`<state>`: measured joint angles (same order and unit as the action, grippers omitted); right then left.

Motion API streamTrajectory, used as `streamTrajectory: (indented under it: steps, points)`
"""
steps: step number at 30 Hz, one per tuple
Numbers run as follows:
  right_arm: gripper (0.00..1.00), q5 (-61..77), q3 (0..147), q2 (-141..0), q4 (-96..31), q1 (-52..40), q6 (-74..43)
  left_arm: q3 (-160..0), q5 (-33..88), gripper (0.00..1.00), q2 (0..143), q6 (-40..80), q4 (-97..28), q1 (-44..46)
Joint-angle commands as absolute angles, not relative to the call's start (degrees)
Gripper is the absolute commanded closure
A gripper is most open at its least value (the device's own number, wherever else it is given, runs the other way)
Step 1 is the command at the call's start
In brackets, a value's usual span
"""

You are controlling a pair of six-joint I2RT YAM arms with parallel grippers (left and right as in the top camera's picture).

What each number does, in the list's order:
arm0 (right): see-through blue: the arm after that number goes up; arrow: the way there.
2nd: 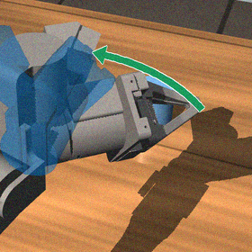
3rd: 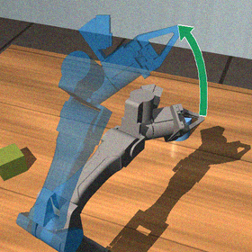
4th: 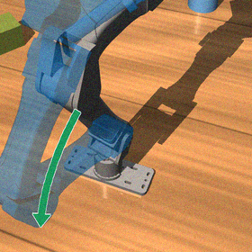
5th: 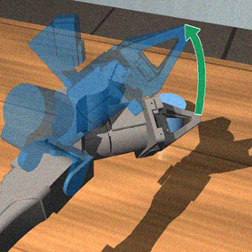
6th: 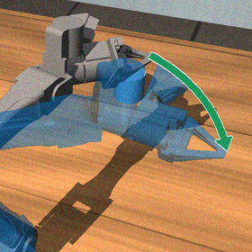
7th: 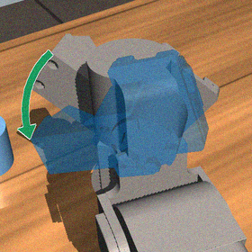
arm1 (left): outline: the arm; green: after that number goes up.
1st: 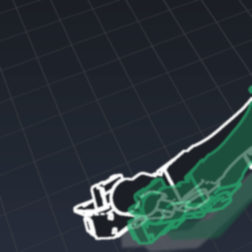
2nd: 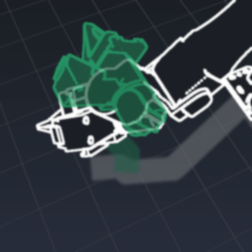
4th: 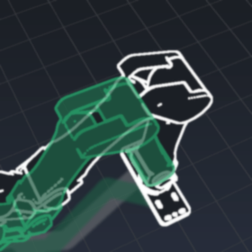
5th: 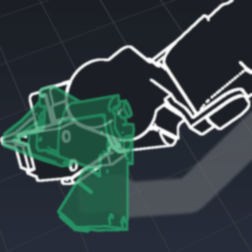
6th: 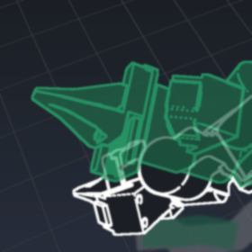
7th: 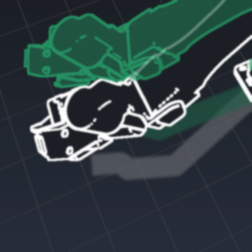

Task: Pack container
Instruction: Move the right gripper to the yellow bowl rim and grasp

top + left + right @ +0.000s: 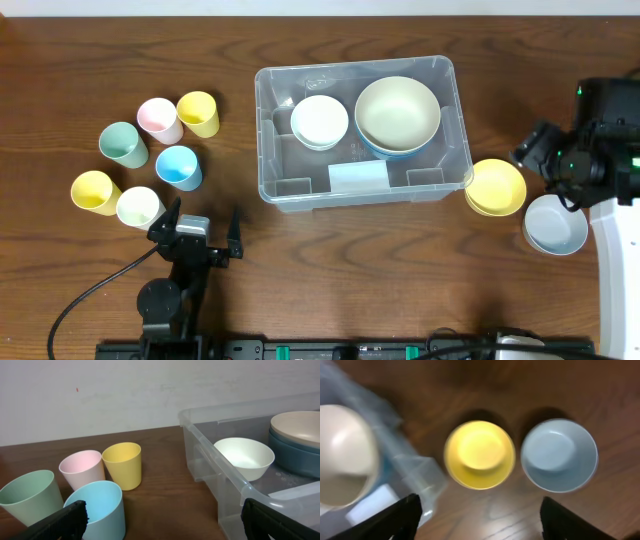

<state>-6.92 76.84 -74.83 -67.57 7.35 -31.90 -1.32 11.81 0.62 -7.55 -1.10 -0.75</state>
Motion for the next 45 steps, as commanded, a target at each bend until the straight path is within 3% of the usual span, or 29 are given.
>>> streamTrajectory:
  steps: [1, 8, 28, 45]
  points:
    - [0.25, -7.27, 70.11, -74.78, -64.18, 9.76, -33.76, -0.23, 12.47, 0.02, 0.30, -7.90, -2.94, -1.06]
    - [0.23, -7.11, 58.37, -74.91, -52.38, 11.09, -30.55, -0.23, 12.47, 0.02, 0.30, -7.90, -2.96, -1.06]
    - [0.31, -7.68, 40.14, -75.24, -18.63, 11.09, -24.47, -0.23, 12.47, 0.02, 0.30, -7.90, -2.96, -1.06]
    - [0.34, -9.21, 37.58, -87.31, -8.86, 11.09, -23.88, -0.23, 12.47, 0.02, 0.30, -7.90, -2.94, -1.06]
